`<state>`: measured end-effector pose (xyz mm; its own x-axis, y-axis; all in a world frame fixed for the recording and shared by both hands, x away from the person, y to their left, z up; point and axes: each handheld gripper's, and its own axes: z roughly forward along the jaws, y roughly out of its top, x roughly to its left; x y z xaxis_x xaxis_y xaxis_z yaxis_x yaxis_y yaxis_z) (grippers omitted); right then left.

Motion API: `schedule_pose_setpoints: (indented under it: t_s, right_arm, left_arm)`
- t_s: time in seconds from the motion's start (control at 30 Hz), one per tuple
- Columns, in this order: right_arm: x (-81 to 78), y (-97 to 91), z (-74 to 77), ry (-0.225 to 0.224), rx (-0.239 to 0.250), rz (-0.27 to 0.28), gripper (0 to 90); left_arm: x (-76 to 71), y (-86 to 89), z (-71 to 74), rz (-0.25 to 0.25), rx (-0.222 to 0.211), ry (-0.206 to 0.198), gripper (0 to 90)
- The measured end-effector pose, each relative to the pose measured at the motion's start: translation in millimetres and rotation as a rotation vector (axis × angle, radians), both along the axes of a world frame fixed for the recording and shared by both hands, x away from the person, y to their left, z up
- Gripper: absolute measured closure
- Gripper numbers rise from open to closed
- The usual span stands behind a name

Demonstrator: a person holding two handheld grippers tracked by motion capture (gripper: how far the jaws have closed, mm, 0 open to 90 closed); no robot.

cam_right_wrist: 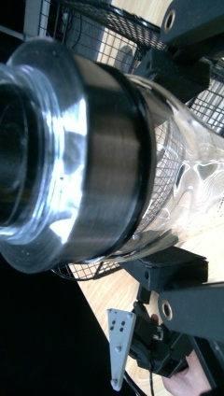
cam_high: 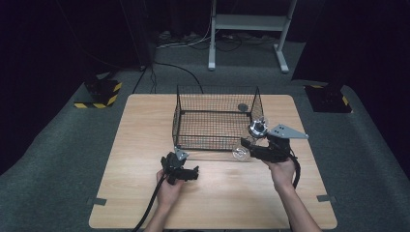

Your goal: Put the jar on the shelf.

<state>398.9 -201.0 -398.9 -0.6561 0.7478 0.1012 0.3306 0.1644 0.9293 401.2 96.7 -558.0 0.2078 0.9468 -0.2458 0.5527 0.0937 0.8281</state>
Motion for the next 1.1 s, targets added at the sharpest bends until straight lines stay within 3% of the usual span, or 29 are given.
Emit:
schedule_pose_setpoints:
  t_s: [0.17,0.33,1.1]
  right_arm:
    - [3.5,-2.2,4.0,-0.006,0.001,-0.007,31.2]
    - [5.1,-3.6,6.4,0.002,0.032,0.001,31.3]
    - [26.7,4.4,23.3,-0.001,-0.007,0.007,31.3]
  left_arm:
    - [0.0,0.0,0.0,0.000,0.000,0.000,1.6]
    - [0.0,-0.1,0.0,0.000,0.000,0.000,1.5]
    - [0.0,-0.1,0.0,0.001,-0.001,0.000,1.5]
